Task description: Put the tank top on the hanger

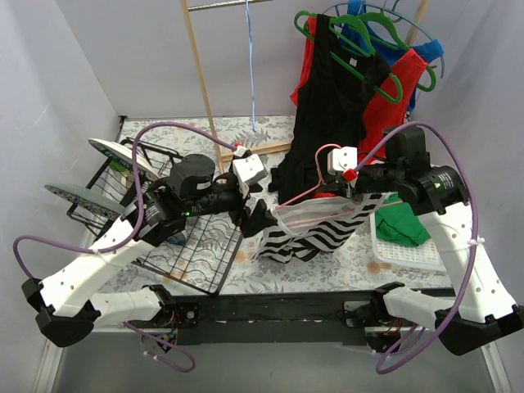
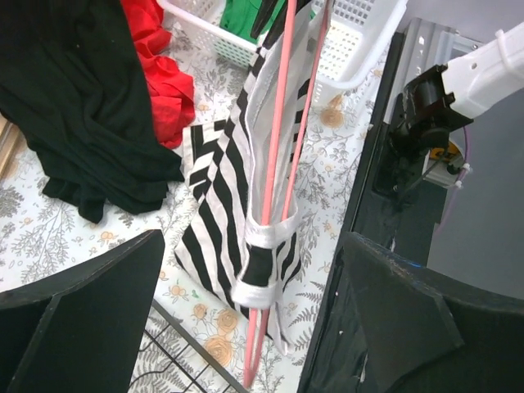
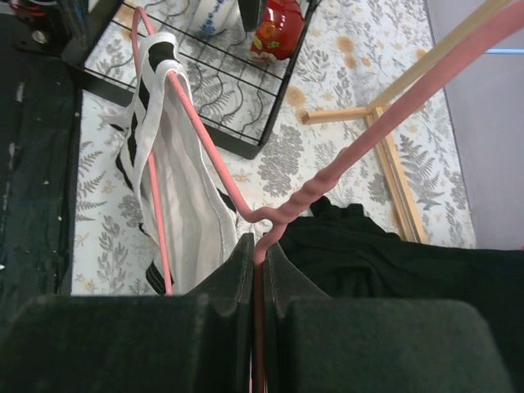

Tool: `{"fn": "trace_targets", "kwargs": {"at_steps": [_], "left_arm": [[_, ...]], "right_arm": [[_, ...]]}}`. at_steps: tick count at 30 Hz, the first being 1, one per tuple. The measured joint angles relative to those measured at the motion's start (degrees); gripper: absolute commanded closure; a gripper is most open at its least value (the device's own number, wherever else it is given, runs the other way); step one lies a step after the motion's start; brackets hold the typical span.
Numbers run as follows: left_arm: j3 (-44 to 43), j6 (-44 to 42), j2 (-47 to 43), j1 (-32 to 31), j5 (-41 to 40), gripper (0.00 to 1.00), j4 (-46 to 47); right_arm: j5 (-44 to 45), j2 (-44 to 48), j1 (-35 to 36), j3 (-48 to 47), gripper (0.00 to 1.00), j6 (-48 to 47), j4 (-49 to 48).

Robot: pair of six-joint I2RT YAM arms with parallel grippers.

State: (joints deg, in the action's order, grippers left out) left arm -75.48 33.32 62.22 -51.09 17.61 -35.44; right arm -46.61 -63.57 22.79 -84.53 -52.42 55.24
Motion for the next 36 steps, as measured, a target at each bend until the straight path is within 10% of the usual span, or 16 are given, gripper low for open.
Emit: {"fn": "trace_targets", "kwargs": {"at_steps": [11, 14, 16, 23, 28, 36], "left_arm": [[-0.2, -4.3, 5.8, 0.3, 5.7, 0.23, -5.4], [-0.2, -5.3, 6.6, 0.4, 7.3, 0.52, -7.1], [-0.2, -5.6, 7.0, 0.4, 8.2, 0.95, -7.7], [-0.2, -4.9, 7.8, 0.6, 8.9, 1.0, -7.7], [2.9, -0.7, 4.5, 1.0, 5.0, 1.0, -4.5], [4.8, 7.1, 1.7, 2.8, -5.5, 1.0, -5.4]], "right_arm": [[-8.9, 0.0, -3.3, 2.1, 0.99, 0.0, -0.2], [-10.1, 0.0, -3.5, 2.1, 0.99, 0.0, -0.2], [-10.7, 0.0, -3.5, 2.1, 0.99, 0.0, -0.2], [-11.2, -0.2, -3.8, 2.4, 0.98, -0.2, -0.4], [-9.6, 0.2, -4.0, 4.7, 0.36, 4.1, -5.0], [3.8, 0.6, -7.9, 1.8, 0.02, 17.4, -14.5]]}}
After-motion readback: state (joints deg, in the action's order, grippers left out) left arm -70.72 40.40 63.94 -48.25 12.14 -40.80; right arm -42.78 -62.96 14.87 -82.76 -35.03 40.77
